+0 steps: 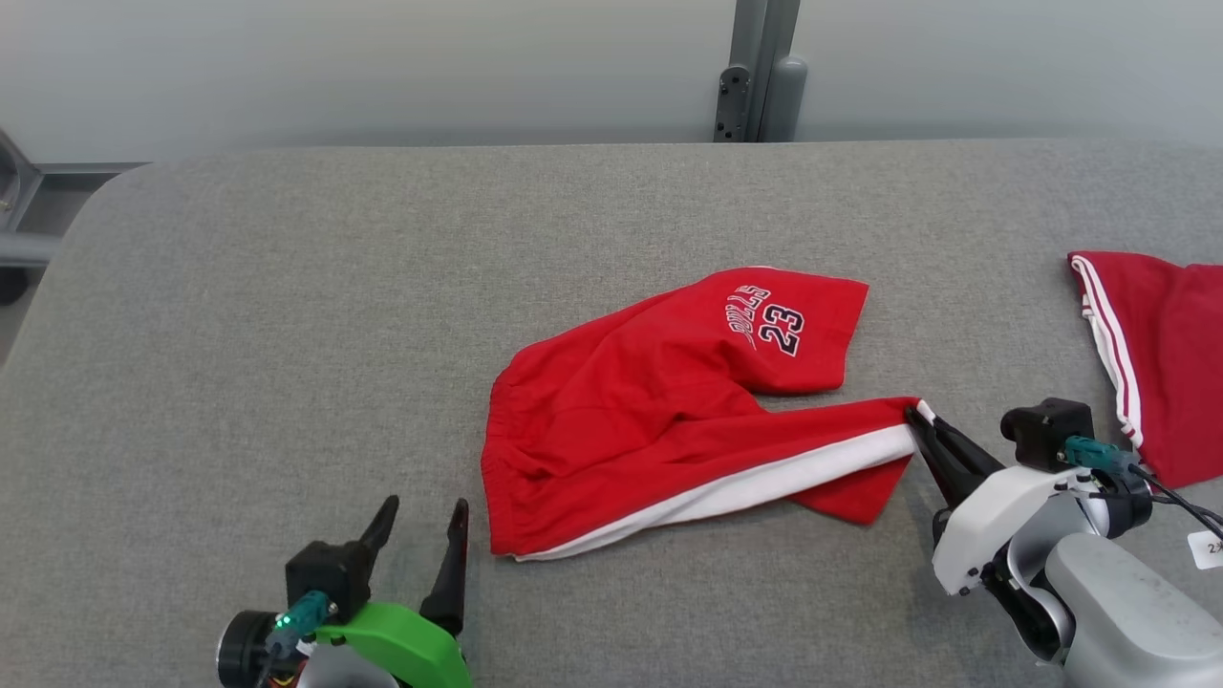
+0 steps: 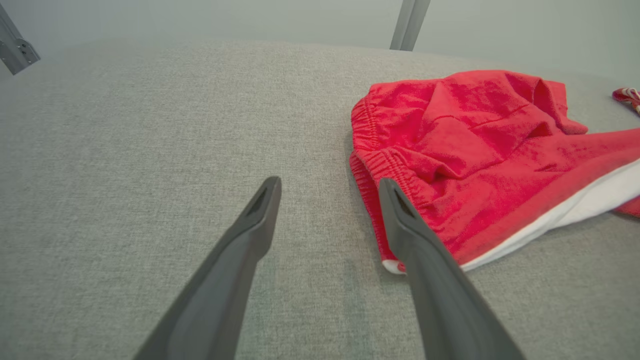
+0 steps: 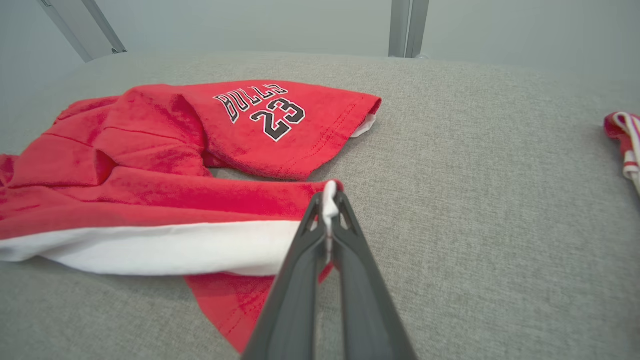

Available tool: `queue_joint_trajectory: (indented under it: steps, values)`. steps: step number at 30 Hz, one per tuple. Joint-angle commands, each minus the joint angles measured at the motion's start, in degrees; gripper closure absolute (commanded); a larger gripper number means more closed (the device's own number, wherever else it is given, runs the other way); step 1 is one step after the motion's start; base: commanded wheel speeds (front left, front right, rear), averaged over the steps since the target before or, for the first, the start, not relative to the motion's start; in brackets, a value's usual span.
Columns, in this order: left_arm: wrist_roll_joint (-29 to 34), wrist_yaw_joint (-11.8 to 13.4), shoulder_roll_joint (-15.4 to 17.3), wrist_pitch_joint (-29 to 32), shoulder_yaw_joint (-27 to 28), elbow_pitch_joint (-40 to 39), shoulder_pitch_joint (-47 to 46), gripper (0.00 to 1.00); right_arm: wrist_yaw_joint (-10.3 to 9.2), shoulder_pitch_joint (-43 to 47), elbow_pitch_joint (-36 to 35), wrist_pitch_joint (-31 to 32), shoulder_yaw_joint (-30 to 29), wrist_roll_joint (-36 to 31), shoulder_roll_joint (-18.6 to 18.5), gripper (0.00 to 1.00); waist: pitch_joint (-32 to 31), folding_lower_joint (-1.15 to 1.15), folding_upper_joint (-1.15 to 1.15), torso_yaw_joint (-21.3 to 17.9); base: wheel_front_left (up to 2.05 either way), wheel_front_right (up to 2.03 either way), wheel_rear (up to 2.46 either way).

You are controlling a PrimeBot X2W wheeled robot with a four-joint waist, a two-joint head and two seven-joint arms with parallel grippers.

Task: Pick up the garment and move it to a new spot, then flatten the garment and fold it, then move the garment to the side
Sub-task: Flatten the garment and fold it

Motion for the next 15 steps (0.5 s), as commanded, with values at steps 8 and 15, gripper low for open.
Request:
queue_joint_trajectory:
  steps: [8,15]
  values:
    - [1.9,-4.7,2.8,3.5,-5.5,-0.2,3.1,0.0,0.0,3.4,-0.7,-0.9,-4.5,-2.3,1.9,1.0,0.4,0.0,0.0,-0.8,0.0,0.0,0.0]
    - [2.9,-6.0,1.3,1.7,-7.4,3.9,-0.1,0.0,0.0,4.4,-1.4,-0.8,-6.5,-3.6,3.1,1.0,0.5,0.0,0.0,-1.3,0.0,0.0,0.0]
